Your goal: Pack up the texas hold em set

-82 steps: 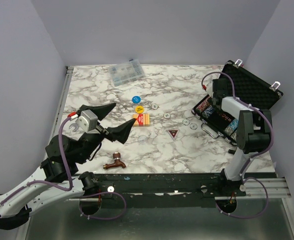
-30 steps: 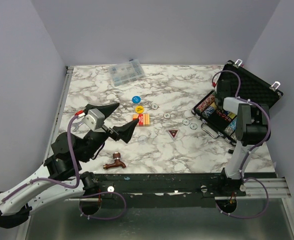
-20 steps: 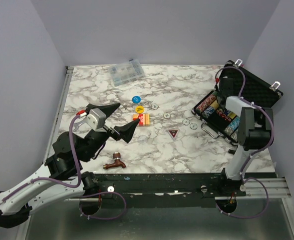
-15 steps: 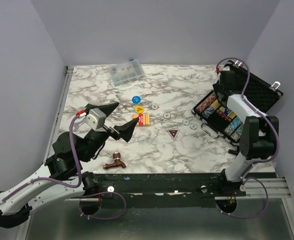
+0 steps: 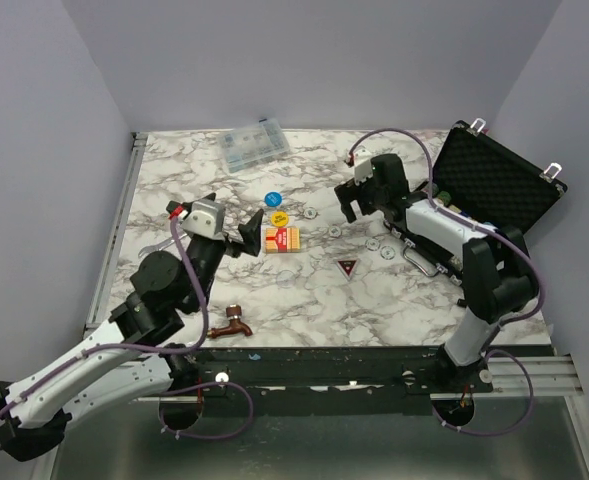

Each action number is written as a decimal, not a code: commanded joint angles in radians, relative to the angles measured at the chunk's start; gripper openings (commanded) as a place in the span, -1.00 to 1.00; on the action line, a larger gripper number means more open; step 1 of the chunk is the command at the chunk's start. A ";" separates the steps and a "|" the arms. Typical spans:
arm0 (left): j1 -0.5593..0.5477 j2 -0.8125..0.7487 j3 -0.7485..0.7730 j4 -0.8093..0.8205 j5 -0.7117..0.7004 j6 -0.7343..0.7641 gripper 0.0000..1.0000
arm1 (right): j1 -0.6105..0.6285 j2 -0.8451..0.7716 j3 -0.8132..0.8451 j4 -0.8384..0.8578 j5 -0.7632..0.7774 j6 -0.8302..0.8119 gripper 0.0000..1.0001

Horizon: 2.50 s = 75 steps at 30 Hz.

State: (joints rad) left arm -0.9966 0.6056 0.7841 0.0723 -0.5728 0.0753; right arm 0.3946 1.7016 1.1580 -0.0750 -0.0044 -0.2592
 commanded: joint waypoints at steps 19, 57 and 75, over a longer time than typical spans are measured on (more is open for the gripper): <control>0.488 0.126 0.084 -0.156 0.234 -0.335 0.94 | 0.236 0.404 0.335 -0.165 -0.436 -0.032 1.00; 0.493 0.074 0.081 -0.167 0.248 -0.353 0.94 | 0.400 0.510 0.368 -0.238 -0.208 -0.216 0.68; 0.493 0.067 0.085 -0.176 0.256 -0.367 0.94 | 0.385 0.420 0.257 -0.124 -0.273 -0.209 0.16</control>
State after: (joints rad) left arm -0.5098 0.6861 0.8581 -0.1009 -0.3389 -0.2794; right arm 0.7845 2.1521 1.5143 -0.1951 -0.2573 -0.4652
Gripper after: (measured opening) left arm 0.975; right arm 0.706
